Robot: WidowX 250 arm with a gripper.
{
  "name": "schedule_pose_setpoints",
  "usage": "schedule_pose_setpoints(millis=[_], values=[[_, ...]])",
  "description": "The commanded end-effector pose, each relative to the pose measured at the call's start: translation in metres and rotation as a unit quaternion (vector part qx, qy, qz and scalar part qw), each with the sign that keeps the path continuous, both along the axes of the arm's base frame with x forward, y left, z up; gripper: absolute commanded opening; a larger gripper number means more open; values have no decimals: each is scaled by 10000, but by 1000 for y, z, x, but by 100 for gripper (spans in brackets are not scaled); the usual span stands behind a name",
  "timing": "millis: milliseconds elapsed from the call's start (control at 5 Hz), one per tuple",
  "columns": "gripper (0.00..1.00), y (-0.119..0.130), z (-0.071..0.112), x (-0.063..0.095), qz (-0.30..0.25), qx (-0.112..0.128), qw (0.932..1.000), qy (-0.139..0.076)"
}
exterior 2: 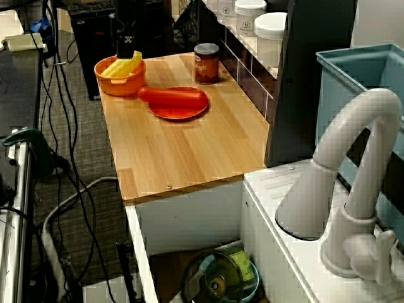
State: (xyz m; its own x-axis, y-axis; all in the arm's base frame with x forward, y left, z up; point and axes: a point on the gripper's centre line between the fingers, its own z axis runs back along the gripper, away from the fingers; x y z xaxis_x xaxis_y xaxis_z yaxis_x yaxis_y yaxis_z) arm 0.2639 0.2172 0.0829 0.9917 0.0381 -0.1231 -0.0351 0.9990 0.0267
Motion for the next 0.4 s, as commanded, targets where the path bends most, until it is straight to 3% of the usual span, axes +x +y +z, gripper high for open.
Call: schedule_pose_setpoints(millis=[0, 200], values=[[100, 4, 24, -13, 257, 231, 9985, -414], [100, 4, 23, -13, 329, 232, 9982, -449]])
